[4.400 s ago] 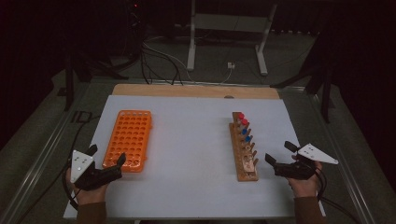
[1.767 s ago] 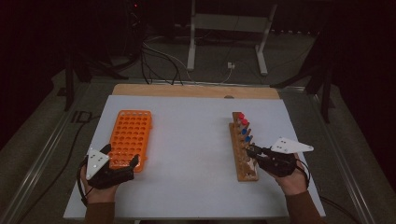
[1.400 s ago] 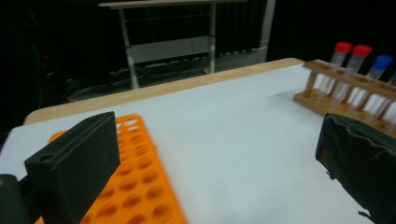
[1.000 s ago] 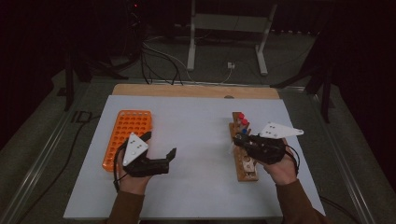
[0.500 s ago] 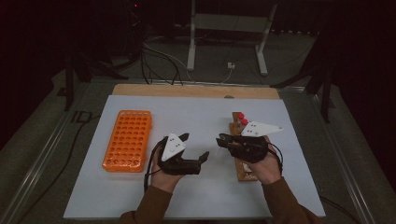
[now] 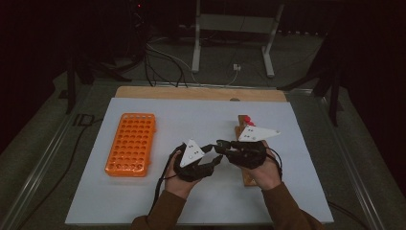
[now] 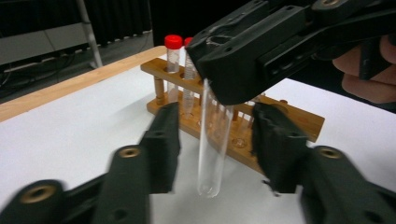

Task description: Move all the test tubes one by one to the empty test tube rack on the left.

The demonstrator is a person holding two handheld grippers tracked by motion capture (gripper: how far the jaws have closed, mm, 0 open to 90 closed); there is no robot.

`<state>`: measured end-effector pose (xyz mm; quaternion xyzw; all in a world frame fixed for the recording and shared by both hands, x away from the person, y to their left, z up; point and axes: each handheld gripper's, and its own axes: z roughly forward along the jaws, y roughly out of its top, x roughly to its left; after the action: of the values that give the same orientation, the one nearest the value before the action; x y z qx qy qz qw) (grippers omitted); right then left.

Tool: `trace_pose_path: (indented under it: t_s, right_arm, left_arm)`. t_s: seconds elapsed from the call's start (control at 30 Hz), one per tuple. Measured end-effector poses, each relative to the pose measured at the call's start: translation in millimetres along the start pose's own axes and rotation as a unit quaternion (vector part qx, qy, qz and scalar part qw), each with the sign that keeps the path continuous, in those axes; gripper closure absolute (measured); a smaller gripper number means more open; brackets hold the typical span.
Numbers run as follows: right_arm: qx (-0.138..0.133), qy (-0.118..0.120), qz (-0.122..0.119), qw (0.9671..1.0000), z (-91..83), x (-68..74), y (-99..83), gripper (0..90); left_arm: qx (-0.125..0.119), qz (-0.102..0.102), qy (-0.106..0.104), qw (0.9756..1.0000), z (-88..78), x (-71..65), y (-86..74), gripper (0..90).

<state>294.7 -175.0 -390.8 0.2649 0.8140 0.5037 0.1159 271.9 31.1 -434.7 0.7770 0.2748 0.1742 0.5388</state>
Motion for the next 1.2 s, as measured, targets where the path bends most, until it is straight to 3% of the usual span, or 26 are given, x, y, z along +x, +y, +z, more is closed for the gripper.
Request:
trace_pose_path:
  t_s: [0.23, 0.47, 0.6, 0.83, 1.0, 1.03, 1.2]
  right_arm:
    - [0.003, 0.007, -0.003, 1.0, 3.1, 2.2, -0.2, 75.9]
    - [0.001, 0.013, 0.0, 0.9999, 2.2, 1.6, -1.2, 73.5]
    - [-0.025, 0.021, 0.011, 0.9994, -4.6, -2.1, -2.1, 49.2]
    - [-0.043, -0.029, 0.024, 0.9984, -16.4, -12.2, -10.1, 16.1]
    - [-0.053, -0.054, 0.028, 0.9968, -23.7, -19.0, -18.6, 7.2]
    - [-0.052, -0.068, 0.028, 0.996, -26.9, -21.5, -22.3, 2.4]
    - [-0.053, -0.096, 0.023, 0.9938, -32.6, -25.5, -29.5, 0.0]
  left_arm:
    - [0.004, 0.008, -0.001, 1.0, 2.1, -0.1, 0.1, 72.0]
    - [0.003, 0.016, -0.003, 0.9999, 1.2, -0.2, -0.4, 76.0]
    - [0.01, 0.013, 0.005, 0.9999, 0.3, 2.8, -1.6, 76.2]
    - [-0.002, -0.008, 0.022, 0.9997, -9.8, 15.1, -3.6, 76.1]
    - [-0.011, -0.025, 0.037, 0.999, -21.8, 26.1, -6.3, 76.1]
    - [-0.014, -0.031, 0.042, 0.9985, -26.3, 30.2, -7.7, 76.1]
    - [-0.015, -0.033, 0.053, 0.998, -34.6, 36.0, -9.7, 76.1]
